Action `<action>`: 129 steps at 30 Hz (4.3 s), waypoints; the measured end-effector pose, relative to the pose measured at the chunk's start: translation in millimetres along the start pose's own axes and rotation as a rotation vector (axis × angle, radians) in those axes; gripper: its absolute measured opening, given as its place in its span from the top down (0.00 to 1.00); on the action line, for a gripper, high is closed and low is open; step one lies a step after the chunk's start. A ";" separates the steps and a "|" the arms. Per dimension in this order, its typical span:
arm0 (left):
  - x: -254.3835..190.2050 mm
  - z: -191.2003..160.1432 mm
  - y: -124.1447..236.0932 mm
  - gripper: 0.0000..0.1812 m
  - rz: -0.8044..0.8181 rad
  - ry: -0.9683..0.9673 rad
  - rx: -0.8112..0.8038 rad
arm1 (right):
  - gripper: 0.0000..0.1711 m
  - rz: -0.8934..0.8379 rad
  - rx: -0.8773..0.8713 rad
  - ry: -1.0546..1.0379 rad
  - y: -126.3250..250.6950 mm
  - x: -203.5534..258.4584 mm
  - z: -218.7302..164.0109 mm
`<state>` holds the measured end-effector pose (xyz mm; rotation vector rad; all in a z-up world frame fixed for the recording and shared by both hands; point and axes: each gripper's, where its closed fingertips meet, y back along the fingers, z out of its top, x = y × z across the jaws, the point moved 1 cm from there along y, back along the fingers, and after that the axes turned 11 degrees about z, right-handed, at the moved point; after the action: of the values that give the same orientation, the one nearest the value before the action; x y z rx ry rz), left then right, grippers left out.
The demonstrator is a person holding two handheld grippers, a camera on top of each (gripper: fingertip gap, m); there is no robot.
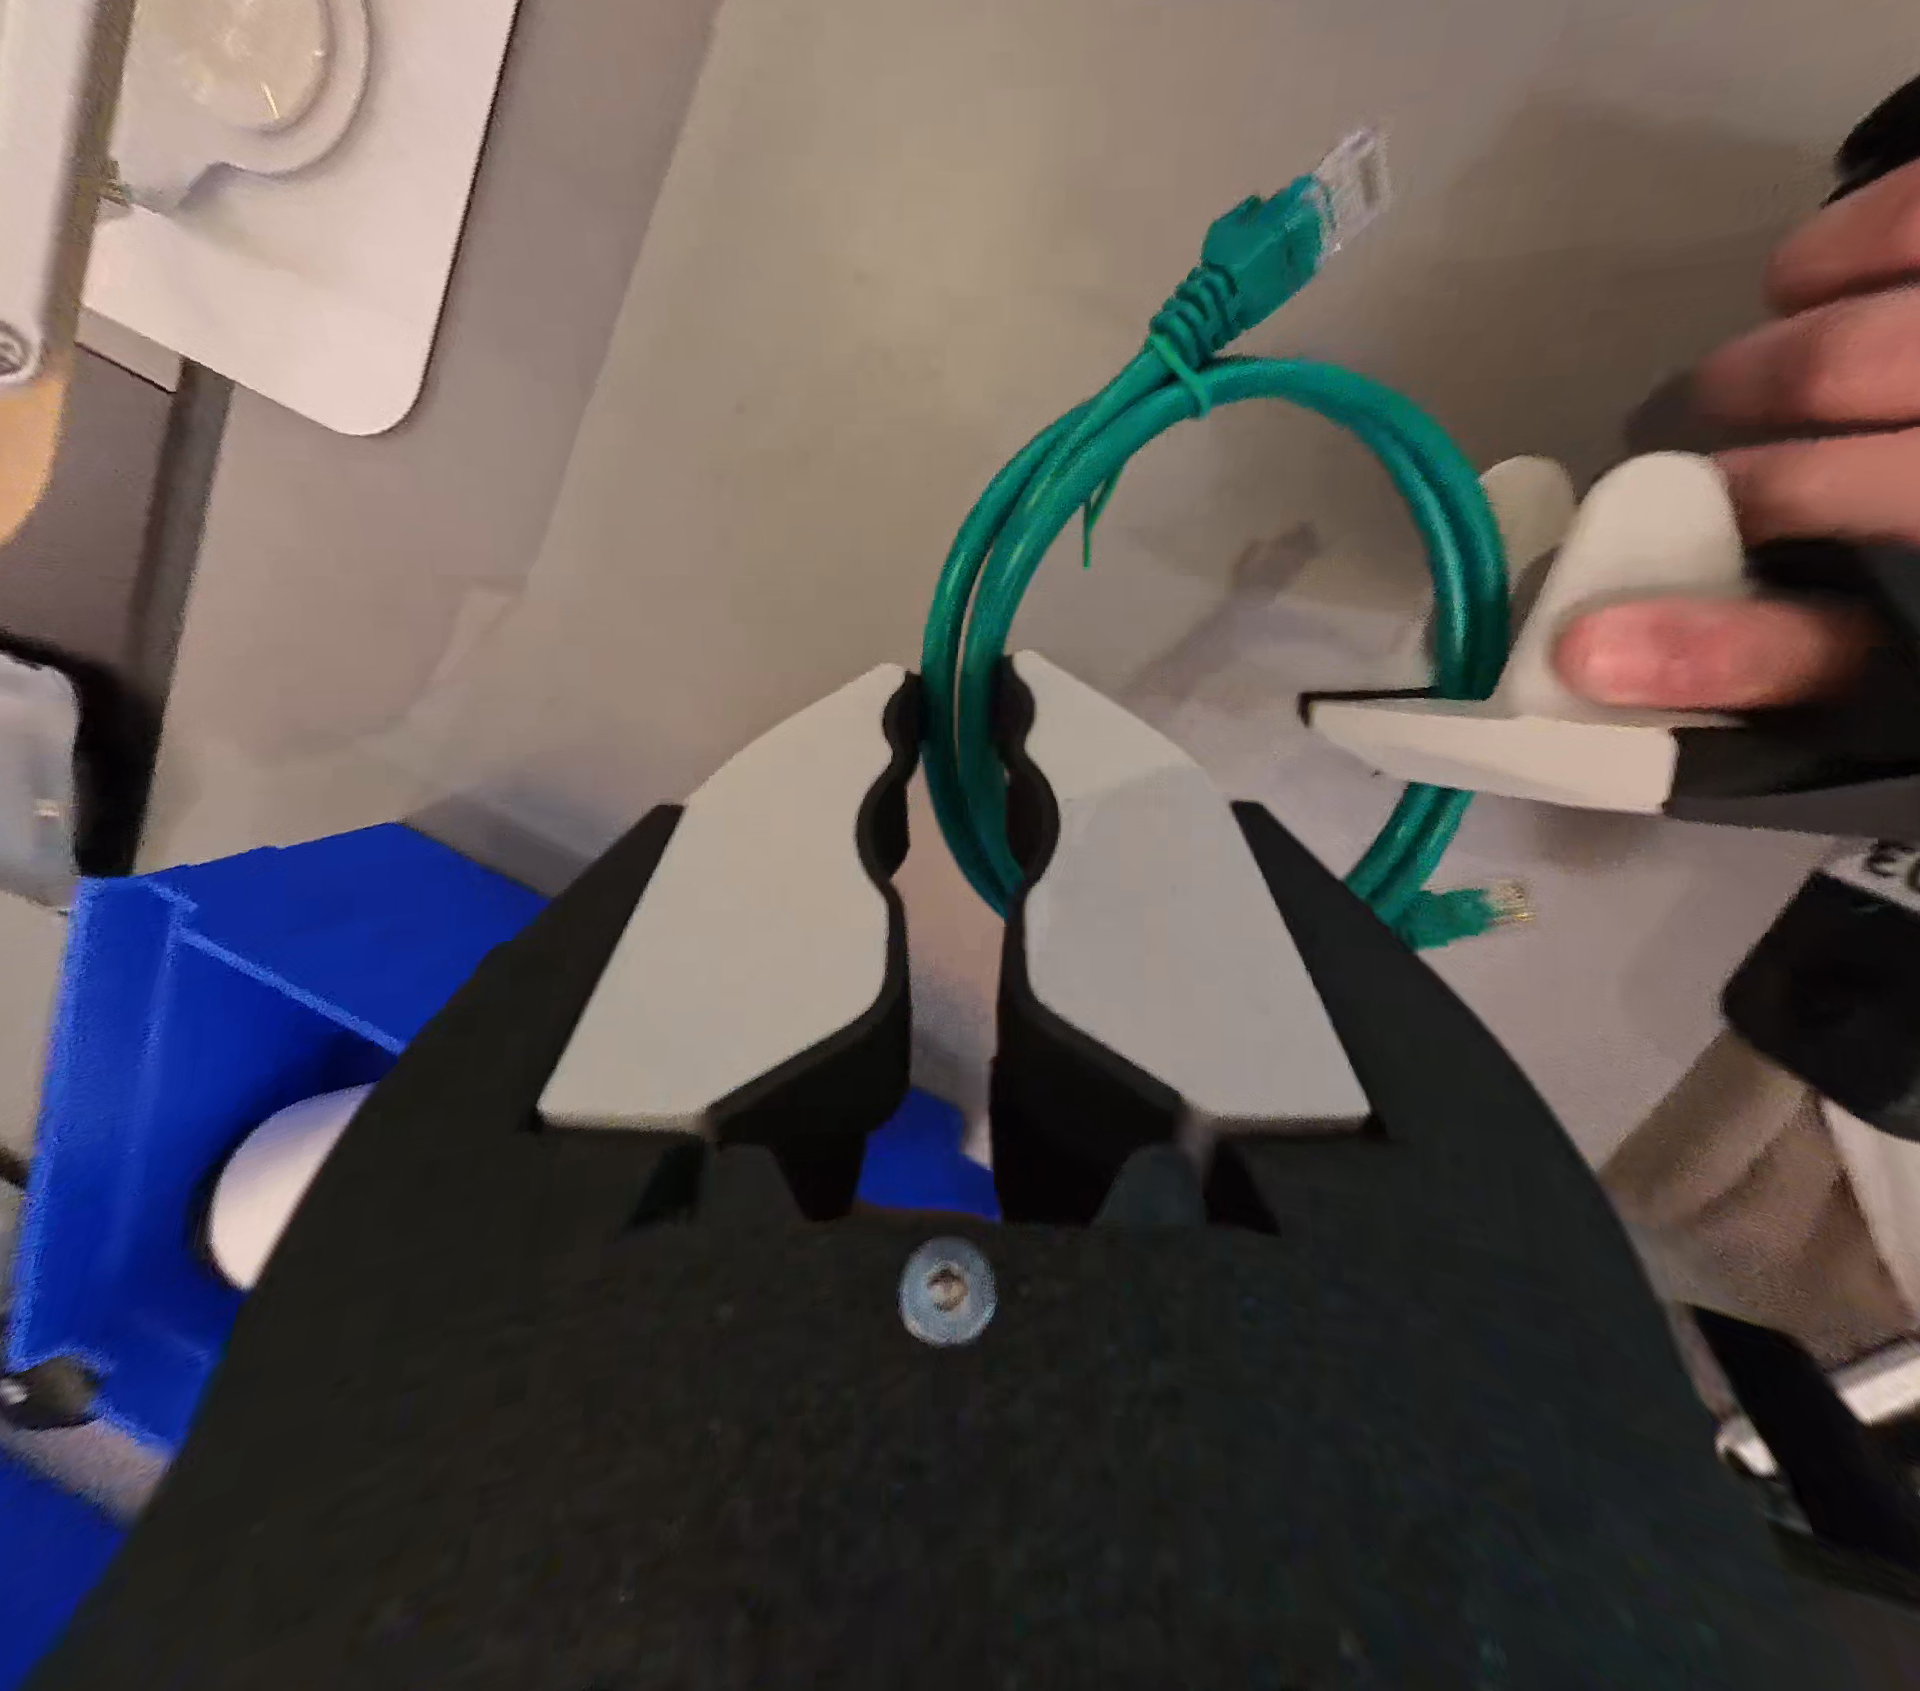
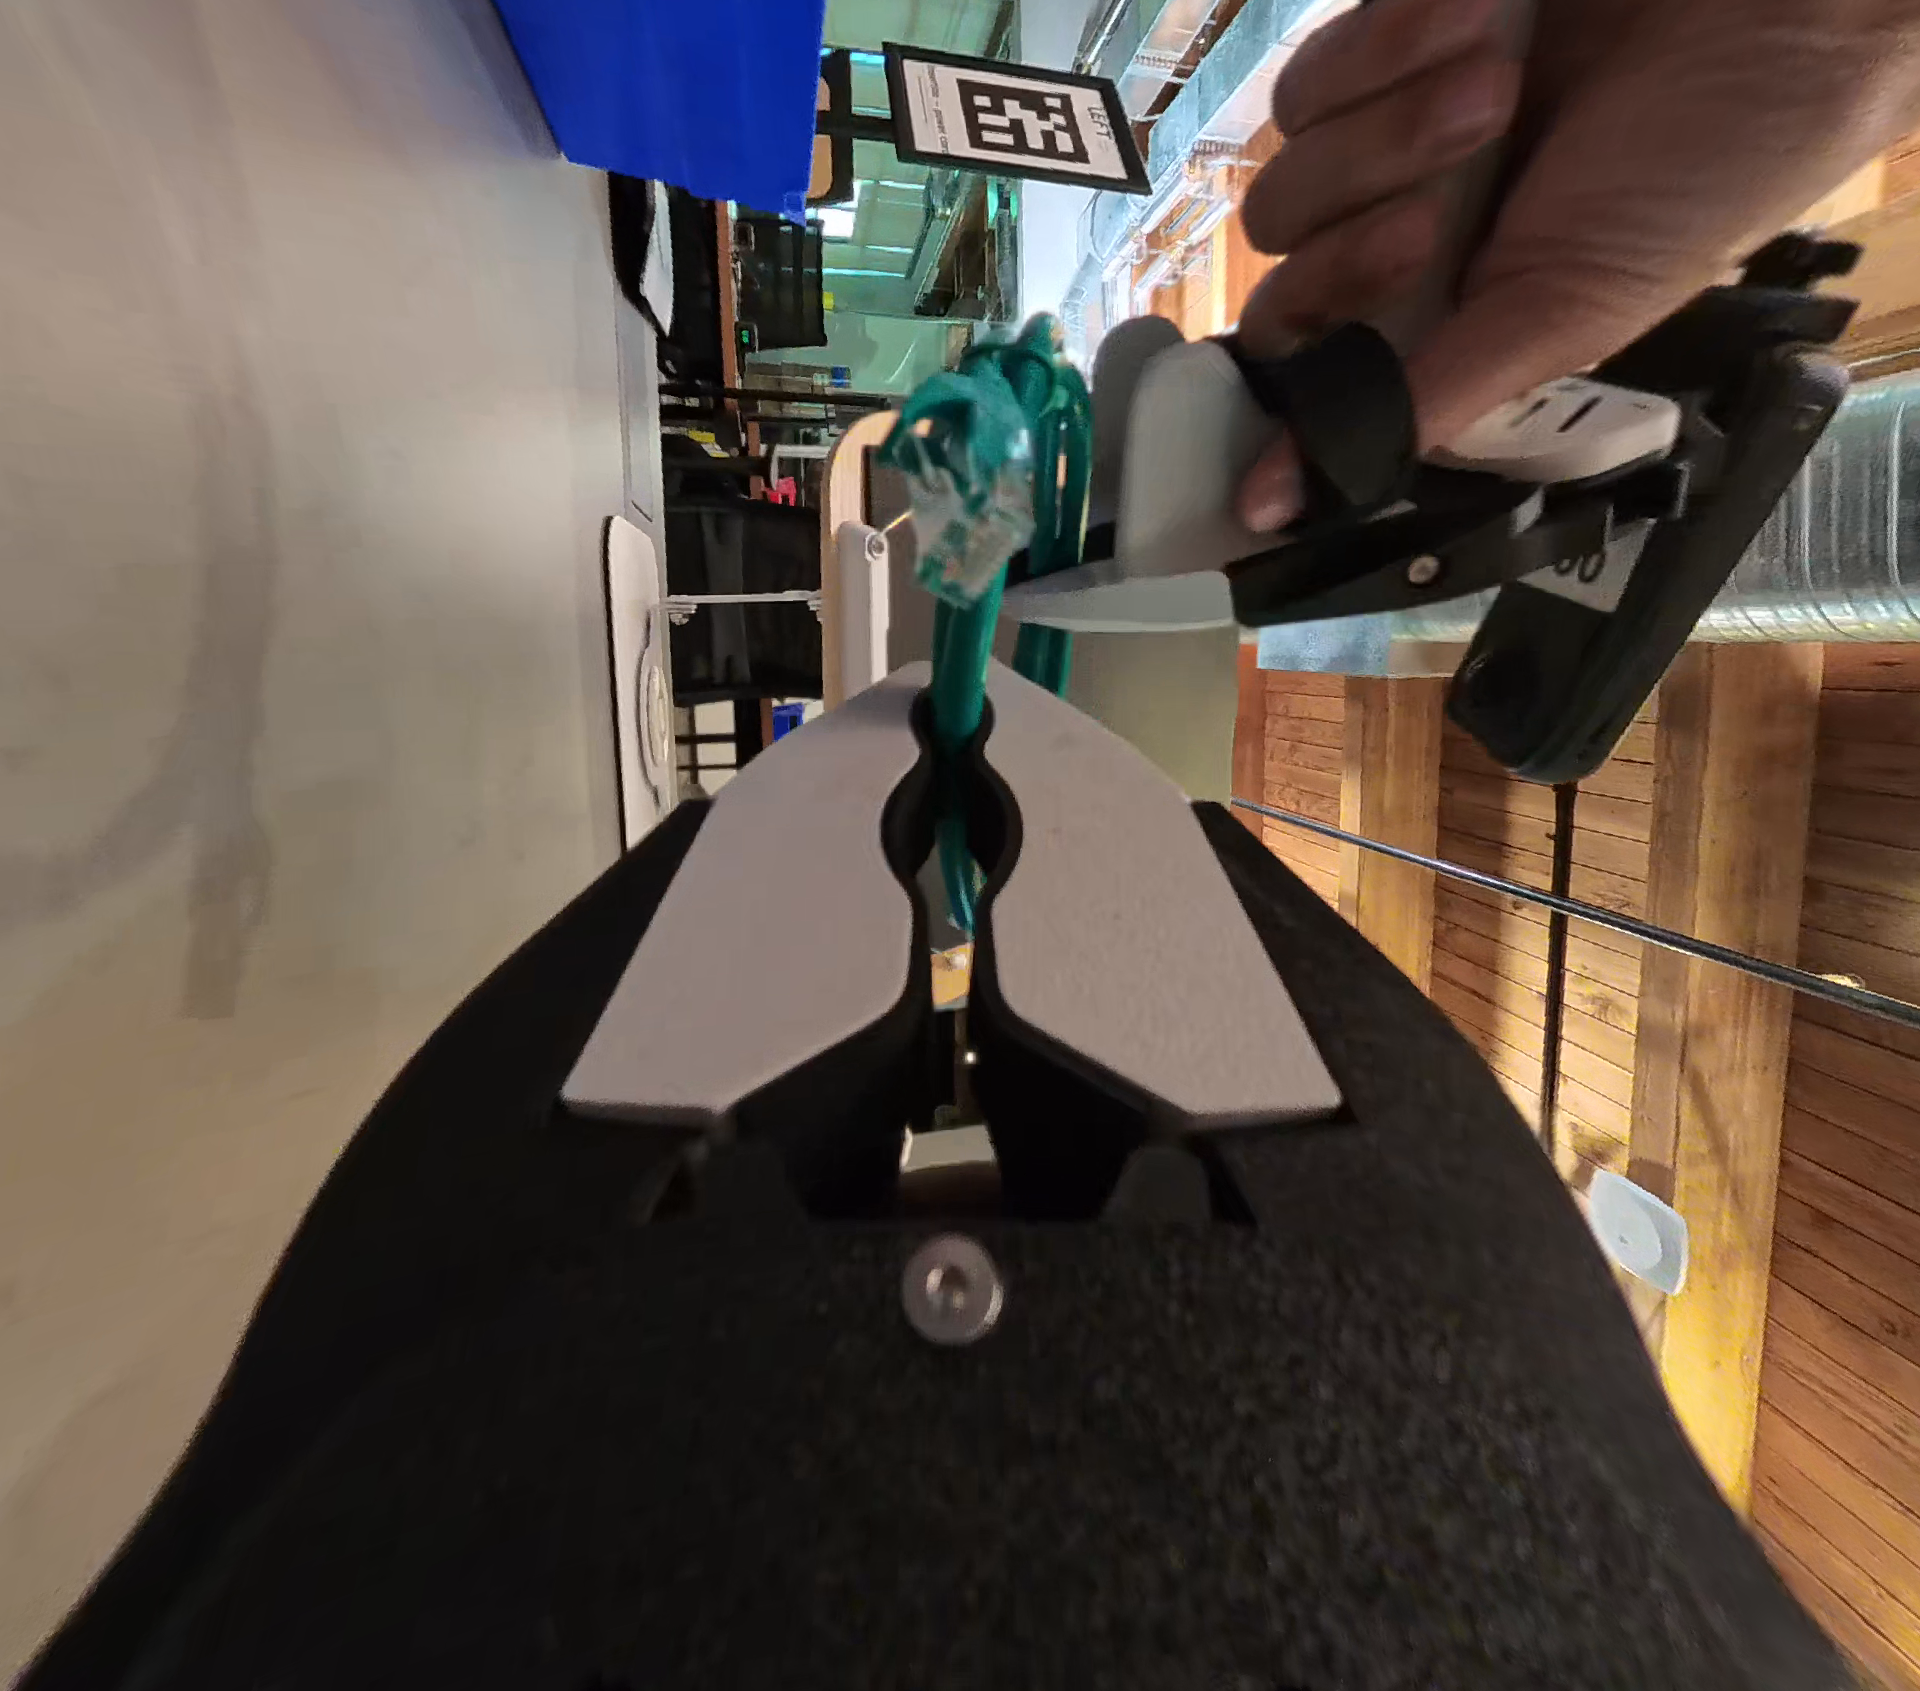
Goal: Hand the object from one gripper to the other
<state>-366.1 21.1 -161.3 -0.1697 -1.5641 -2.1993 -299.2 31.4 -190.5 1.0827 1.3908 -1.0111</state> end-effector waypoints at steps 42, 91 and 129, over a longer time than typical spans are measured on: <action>-76.9 44.7 35.5 0.91 -0.804 0.553 -1.077 | 0.97 1.345 -1.085 -2.153 29.0 -6.3 -16.3; -81.2 -26.4 -28.2 0.97 0.438 -0.178 -0.410 | 0.67 0.287 -0.210 -0.497 14.4 -3.7 -79.9; -101.8 -4.2 12.6 0.95 0.343 -0.204 -0.655 | 0.65 0.617 -0.439 -0.908 18.9 17.7 -50.9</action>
<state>-268.8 41.9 -186.6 -0.8125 -0.7626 -2.3696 -293.1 86.6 -204.0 0.5279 0.4406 -0.5612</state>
